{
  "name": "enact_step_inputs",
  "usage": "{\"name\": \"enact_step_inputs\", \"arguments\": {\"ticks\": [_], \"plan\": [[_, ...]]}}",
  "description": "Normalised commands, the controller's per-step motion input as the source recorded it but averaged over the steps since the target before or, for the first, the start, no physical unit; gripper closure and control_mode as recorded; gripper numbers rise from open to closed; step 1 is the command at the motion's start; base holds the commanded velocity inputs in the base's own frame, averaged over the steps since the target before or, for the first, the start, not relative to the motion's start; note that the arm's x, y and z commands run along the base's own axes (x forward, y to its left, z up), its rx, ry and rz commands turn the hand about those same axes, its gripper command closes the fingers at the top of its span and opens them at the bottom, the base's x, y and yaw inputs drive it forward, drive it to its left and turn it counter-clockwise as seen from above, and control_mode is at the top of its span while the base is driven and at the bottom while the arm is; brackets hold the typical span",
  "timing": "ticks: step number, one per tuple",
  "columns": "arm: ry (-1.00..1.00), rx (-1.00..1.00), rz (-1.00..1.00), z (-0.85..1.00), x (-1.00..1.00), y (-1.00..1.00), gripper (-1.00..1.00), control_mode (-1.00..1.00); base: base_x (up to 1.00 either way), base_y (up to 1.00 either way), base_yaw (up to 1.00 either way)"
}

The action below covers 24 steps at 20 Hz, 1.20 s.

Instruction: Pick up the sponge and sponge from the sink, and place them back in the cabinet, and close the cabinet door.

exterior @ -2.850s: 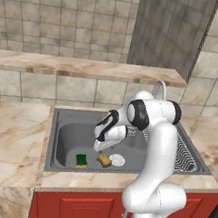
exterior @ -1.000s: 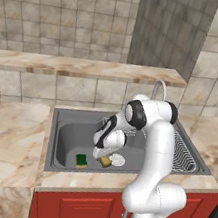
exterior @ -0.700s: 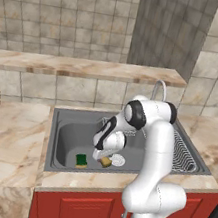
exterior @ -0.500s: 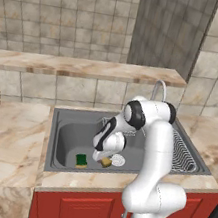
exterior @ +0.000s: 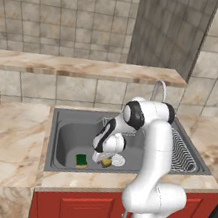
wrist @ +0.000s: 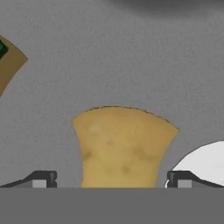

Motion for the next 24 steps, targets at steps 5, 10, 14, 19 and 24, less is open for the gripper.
{"name": "enact_step_inputs", "arguments": {"ticks": [5,10,14,19,24], "plan": [[0.00,0.00,0.00,-0.05,0.08,0.00,-1.00,-1.00,0.00,0.00,0.00],[0.00,0.00,0.00,-0.12,0.10,0.00,-1.00,-1.00,0.00,0.00,0.00],[0.00,0.00,0.00,-0.14,0.02,0.00,-1.00,-1.00,0.00,0.00,0.00],[0.00,0.00,0.00,-0.27,0.02,0.00,-1.00,-1.00,0.00,0.00,0.00],[0.00,0.00,0.00,-0.21,0.00,0.00,1.00,-1.00,0.00,0.00,0.00]]}}
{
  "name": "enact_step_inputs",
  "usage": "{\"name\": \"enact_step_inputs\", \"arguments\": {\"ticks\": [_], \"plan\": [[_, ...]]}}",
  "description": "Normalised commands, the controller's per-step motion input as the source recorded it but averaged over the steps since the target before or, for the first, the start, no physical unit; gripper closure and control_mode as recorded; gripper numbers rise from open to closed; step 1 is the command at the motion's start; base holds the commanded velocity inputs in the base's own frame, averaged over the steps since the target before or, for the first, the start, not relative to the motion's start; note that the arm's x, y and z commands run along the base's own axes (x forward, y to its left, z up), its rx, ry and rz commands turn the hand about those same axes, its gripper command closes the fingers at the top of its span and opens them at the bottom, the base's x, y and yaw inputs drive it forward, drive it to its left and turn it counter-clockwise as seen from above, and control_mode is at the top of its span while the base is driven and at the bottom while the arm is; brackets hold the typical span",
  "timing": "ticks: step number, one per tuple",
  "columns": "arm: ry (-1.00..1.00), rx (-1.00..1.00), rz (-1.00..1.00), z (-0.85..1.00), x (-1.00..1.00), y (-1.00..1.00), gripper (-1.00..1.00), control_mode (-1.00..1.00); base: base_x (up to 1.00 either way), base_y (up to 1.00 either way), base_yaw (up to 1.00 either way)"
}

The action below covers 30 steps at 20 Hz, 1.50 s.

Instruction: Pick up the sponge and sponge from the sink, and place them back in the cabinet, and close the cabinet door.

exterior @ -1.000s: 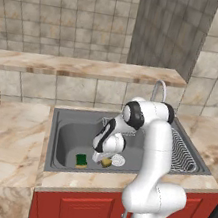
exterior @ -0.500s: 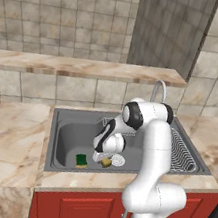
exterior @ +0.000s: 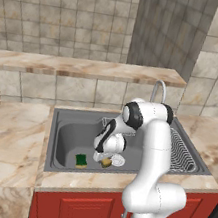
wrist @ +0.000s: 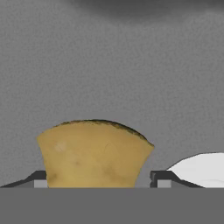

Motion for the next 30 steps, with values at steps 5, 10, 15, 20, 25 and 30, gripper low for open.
{"name": "enact_step_inputs", "arguments": {"ticks": [5,10,15,20,25,30], "plan": [[0.00,0.00,0.00,0.00,0.00,0.00,1.00,-1.00,0.00,0.00,0.00],[0.00,0.00,0.00,0.00,0.00,0.00,1.00,-1.00,0.00,0.00,0.00],[0.00,0.00,0.00,0.02,0.00,0.00,1.00,-1.00,0.00,0.00,0.00],[0.00,0.00,0.01,0.24,0.00,0.00,1.00,-1.00,0.00,0.00,0.00],[0.00,0.00,0.00,0.45,0.00,0.00,1.00,-1.00,0.00,0.00,0.00],[0.00,0.00,0.00,0.55,-0.08,-0.01,1.00,-1.00,0.00,0.00,0.00]]}}
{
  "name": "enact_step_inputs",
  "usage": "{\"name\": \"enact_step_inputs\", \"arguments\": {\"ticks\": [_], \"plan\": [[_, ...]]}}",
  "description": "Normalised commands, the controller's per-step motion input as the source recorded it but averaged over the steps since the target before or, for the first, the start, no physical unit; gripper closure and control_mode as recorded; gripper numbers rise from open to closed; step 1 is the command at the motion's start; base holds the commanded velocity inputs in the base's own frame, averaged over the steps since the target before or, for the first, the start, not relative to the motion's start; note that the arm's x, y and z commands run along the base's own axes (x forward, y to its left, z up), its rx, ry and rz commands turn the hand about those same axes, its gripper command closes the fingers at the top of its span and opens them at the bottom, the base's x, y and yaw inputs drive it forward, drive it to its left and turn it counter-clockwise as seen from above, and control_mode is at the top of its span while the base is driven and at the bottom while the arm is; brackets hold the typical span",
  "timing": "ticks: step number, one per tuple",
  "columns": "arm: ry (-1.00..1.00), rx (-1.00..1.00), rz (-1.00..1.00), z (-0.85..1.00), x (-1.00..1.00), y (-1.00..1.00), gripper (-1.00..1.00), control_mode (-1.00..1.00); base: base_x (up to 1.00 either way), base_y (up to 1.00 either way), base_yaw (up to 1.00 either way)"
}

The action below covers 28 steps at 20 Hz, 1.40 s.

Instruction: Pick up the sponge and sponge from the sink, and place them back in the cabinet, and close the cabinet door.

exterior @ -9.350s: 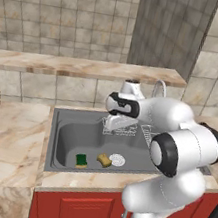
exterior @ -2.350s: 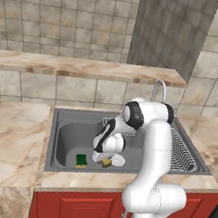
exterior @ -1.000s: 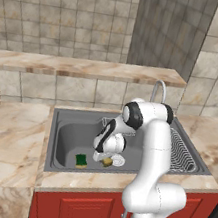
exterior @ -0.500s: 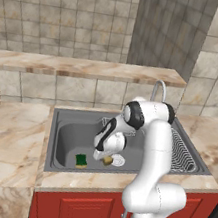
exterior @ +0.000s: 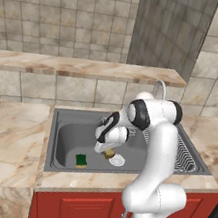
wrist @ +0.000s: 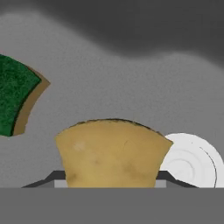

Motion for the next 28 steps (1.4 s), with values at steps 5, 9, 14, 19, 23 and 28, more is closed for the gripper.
{"name": "enact_step_inputs", "arguments": {"ticks": [5,9,14,19,23,28], "plan": [[0.00,0.00,0.00,0.54,-0.19,-0.05,1.00,-1.00,0.00,0.00,0.00],[0.00,0.00,-0.01,0.70,-0.01,0.00,1.00,-1.00,0.00,0.00,0.00],[0.00,0.00,-0.05,0.77,-0.03,-0.02,1.00,-1.00,0.00,0.00,0.00],[0.00,0.00,-0.10,0.66,-0.14,-0.11,1.00,-1.00,0.00,0.00,0.00],[0.00,0.00,-0.07,0.59,-0.14,-0.11,1.00,-1.00,0.00,0.00,0.00],[0.00,0.00,-0.07,0.61,-0.16,-0.13,1.00,-1.00,0.00,0.00,0.00]]}}
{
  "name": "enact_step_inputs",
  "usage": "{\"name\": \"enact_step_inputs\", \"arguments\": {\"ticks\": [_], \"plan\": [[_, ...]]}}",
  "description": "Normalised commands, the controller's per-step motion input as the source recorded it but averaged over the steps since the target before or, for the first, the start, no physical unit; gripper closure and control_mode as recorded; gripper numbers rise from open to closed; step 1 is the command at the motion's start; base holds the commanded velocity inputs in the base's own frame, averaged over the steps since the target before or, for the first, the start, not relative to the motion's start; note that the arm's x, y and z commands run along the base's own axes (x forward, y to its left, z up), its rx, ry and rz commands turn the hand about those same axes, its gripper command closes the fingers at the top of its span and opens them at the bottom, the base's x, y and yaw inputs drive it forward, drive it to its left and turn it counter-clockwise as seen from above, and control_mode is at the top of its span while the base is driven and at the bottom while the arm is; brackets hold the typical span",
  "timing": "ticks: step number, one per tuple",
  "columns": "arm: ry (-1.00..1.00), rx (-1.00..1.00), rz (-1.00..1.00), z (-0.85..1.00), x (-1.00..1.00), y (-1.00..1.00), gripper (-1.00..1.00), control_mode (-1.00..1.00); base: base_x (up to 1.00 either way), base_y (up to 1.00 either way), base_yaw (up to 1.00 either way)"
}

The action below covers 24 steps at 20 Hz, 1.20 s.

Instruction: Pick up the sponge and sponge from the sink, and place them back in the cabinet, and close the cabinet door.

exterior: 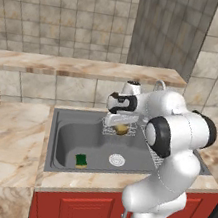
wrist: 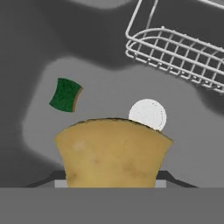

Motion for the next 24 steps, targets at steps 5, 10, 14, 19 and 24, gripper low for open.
{"name": "enact_step_inputs", "arguments": {"ticks": [5,10,14,19,24], "plan": [[0.00,0.00,-0.10,0.56,-0.19,-0.09,1.00,-1.00,0.00,0.00,0.00],[0.00,0.00,-0.12,0.52,-0.10,-0.04,1.00,-1.00,0.00,0.00,0.00],[0.01,0.00,-0.13,0.60,-0.09,-0.07,1.00,-1.00,0.00,0.00,0.00],[0.00,-0.01,-0.06,0.45,-0.21,-0.13,1.00,-1.00,0.00,0.00,0.00],[0.00,-0.01,-0.04,0.48,-0.35,-0.11,1.00,-1.00,0.00,0.00,0.00]]}}
